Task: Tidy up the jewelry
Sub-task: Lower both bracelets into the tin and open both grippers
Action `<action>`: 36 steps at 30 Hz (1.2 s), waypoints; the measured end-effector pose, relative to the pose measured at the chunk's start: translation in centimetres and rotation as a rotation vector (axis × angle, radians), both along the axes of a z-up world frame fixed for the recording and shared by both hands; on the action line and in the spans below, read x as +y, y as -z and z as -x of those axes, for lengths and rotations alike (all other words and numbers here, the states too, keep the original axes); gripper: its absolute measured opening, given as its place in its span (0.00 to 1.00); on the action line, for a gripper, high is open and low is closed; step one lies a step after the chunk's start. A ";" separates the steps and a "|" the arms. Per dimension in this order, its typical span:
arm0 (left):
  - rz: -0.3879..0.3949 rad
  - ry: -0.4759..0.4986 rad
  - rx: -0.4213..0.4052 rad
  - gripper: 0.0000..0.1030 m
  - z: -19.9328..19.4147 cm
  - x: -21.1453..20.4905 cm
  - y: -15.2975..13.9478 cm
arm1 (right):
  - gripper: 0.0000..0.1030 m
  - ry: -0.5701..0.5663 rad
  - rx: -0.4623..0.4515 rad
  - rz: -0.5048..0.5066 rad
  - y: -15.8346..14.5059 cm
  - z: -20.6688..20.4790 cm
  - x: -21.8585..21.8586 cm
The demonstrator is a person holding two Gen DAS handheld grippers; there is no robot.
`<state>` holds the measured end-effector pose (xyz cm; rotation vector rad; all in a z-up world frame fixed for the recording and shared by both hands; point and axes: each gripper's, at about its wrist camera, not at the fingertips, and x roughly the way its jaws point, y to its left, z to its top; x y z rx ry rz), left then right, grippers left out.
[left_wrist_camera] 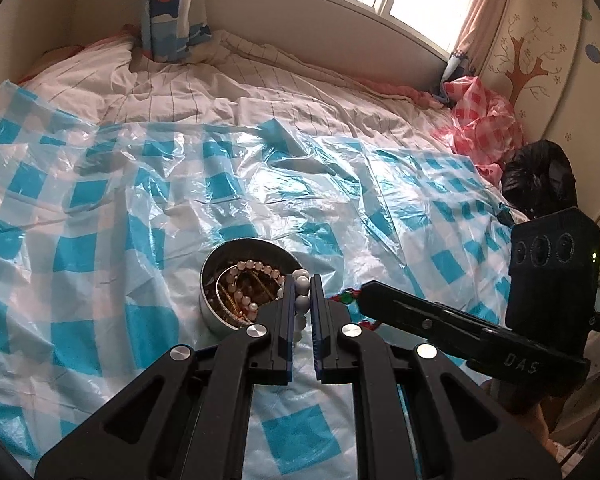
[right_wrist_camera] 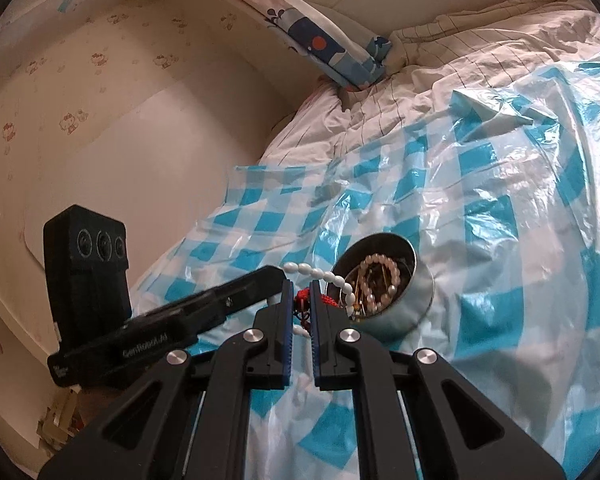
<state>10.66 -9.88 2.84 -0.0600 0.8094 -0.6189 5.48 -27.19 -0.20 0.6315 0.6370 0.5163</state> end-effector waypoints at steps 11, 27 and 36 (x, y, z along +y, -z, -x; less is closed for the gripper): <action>0.052 -0.054 0.025 0.07 -2.2 -1.2 1.2 | 0.08 -0.002 0.018 -0.017 0.8 -2.6 -0.6; 0.062 -0.292 0.151 0.20 -5.6 2.2 4.1 | 0.08 -0.032 0.085 -0.031 3.1 -7.0 0.2; 0.074 -0.364 0.141 0.39 -5.6 4.3 3.6 | 0.40 0.006 0.117 0.183 3.7 -7.9 2.6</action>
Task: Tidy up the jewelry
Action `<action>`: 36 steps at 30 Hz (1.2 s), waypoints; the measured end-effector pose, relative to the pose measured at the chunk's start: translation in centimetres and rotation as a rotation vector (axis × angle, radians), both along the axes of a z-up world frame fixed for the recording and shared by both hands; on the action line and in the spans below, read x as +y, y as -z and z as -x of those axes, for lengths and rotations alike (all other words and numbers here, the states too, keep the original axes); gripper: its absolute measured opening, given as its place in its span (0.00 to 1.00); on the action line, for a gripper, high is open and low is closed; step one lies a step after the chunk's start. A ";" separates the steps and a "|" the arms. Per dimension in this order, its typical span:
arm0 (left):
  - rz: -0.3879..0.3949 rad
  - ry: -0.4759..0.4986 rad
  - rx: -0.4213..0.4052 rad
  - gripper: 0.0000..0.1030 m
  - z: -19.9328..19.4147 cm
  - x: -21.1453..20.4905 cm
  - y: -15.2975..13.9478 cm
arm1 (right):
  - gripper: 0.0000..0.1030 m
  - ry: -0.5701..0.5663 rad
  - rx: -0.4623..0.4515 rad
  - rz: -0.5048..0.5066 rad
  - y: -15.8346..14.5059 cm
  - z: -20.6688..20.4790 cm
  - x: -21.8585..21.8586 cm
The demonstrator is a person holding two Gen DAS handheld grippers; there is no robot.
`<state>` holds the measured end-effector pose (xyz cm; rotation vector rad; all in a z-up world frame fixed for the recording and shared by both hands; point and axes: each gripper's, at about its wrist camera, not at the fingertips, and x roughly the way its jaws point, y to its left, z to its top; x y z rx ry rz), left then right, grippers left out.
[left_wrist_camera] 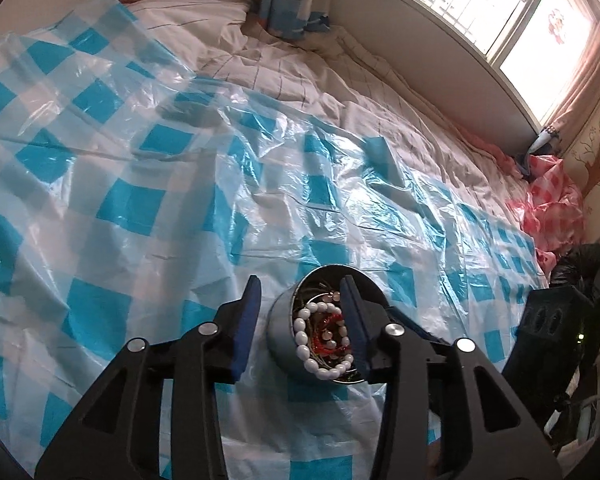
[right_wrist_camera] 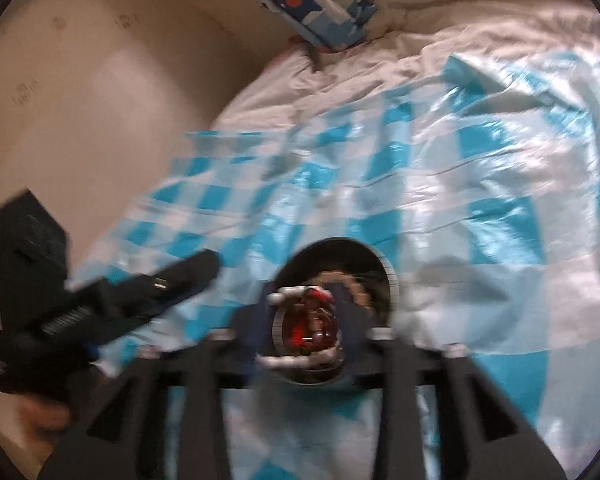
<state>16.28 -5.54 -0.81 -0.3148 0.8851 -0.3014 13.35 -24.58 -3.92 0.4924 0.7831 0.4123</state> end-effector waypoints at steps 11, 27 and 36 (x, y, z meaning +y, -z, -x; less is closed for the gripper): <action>-0.187 -0.017 -0.062 0.54 1.5 -0.2 -0.9 | 0.55 0.023 -0.088 0.138 -2.3 3.4 -0.1; -0.512 -0.017 -0.165 0.89 11.9 -0.2 -3.9 | 0.91 0.161 -0.137 0.459 -5.1 13.0 1.5; -0.468 0.011 -0.122 0.91 18.2 0.8 -2.0 | 0.91 0.207 -0.127 0.493 -4.9 18.4 0.4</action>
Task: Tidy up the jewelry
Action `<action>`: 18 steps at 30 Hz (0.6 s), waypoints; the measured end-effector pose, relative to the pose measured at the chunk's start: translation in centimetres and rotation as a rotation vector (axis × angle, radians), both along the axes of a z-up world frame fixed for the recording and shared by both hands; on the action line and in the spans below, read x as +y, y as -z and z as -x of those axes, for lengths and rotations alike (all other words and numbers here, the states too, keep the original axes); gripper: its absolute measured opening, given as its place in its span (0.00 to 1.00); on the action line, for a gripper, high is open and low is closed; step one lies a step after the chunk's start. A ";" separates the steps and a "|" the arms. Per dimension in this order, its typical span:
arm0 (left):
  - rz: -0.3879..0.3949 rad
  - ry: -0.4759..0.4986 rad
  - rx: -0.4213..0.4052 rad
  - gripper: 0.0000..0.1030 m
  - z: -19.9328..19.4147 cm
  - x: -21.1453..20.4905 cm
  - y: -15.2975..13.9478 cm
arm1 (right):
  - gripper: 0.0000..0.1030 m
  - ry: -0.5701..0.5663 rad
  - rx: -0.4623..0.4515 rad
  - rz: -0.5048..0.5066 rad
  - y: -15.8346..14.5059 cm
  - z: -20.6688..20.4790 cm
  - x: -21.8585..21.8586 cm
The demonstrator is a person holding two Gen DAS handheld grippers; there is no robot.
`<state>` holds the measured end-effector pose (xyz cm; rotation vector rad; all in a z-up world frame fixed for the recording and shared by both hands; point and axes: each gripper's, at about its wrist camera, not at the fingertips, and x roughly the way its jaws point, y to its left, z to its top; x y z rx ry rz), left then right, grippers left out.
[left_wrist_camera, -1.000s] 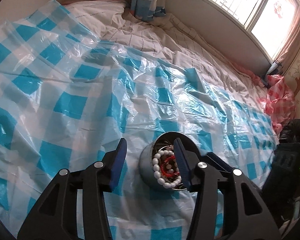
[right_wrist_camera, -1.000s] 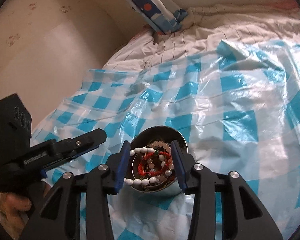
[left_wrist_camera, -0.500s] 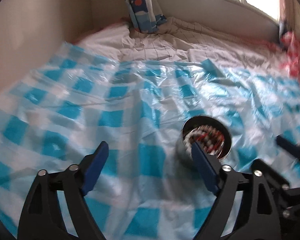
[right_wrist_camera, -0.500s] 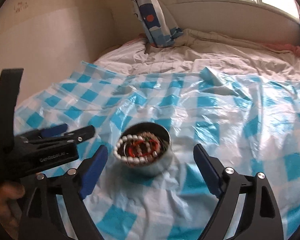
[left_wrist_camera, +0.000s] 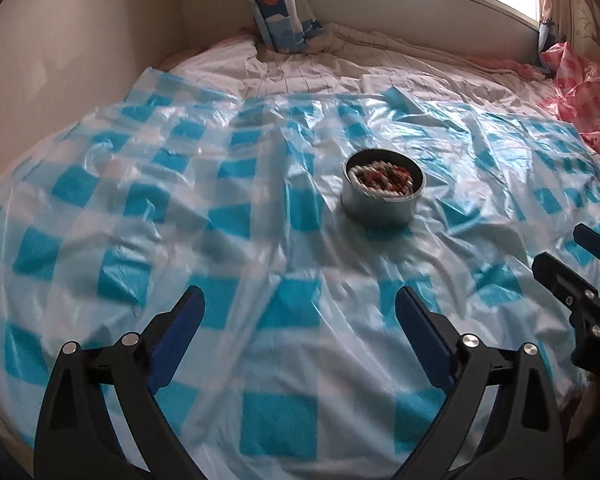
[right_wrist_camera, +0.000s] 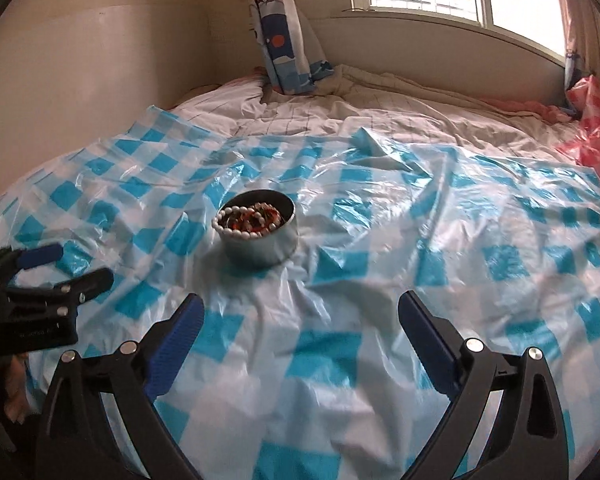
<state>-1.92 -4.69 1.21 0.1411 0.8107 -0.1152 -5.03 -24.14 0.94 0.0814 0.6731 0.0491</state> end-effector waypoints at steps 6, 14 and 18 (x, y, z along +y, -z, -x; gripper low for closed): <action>0.005 -0.013 -0.036 0.92 1.0 -0.2 -0.4 | 0.93 0.004 -0.008 0.014 -0.2 1.8 -0.1; -0.007 -0.022 -0.042 0.92 1.1 -0.4 -0.4 | 0.93 0.027 0.033 0.006 0.4 1.3 -0.6; -0.041 -0.017 -0.057 0.92 1.3 -0.9 -0.5 | 0.93 0.021 0.036 0.019 0.4 1.2 -0.4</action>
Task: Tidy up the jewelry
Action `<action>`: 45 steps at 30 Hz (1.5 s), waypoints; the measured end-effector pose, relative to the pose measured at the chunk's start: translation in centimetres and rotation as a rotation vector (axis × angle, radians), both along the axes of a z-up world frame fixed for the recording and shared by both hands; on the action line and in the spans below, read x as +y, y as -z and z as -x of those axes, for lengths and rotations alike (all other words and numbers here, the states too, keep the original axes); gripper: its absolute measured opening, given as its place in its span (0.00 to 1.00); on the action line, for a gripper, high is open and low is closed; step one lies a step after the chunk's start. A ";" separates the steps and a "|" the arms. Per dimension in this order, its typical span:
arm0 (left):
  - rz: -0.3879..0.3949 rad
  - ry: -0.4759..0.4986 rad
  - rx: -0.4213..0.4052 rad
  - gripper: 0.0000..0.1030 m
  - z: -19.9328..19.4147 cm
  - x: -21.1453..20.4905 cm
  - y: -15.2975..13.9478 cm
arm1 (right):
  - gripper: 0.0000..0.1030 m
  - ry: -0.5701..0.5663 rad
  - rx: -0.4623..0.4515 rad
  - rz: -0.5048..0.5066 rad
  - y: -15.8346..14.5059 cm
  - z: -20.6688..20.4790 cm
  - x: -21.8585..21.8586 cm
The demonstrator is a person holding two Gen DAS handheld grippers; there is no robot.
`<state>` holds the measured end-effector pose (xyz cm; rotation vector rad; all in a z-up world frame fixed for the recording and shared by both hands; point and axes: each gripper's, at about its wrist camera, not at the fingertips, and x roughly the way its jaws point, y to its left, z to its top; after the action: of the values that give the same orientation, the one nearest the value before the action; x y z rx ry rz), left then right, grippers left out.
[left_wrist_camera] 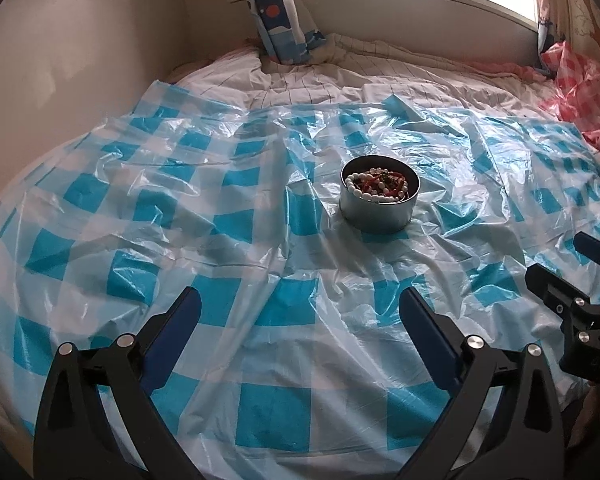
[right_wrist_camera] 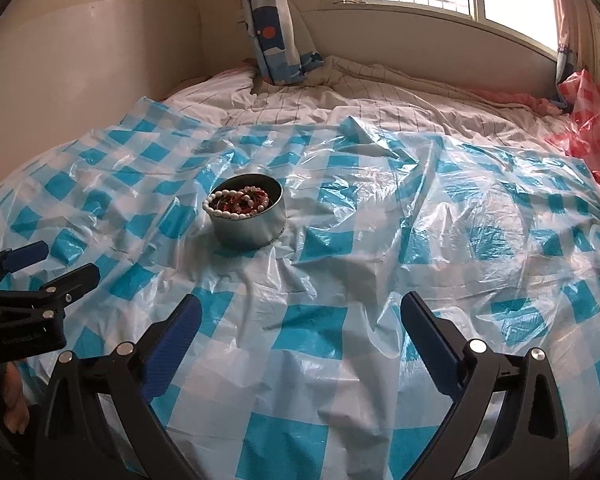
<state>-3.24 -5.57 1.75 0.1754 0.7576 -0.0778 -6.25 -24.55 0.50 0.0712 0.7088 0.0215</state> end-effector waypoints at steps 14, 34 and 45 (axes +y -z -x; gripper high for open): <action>0.007 -0.003 0.002 0.92 0.2 0.0 -0.1 | 0.93 0.015 0.012 -0.023 0.2 -0.1 -0.5; 0.008 -0.005 0.009 0.92 0.2 0.1 0.2 | 0.93 0.014 0.020 -0.016 0.4 -0.2 -0.3; 0.007 -0.004 0.009 0.92 0.2 0.0 0.2 | 0.93 0.014 0.023 -0.013 0.7 -0.3 -0.3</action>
<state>-3.39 -5.52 1.50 0.1669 0.7669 -0.0771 -5.97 -24.84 -0.18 0.0891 0.7315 0.0119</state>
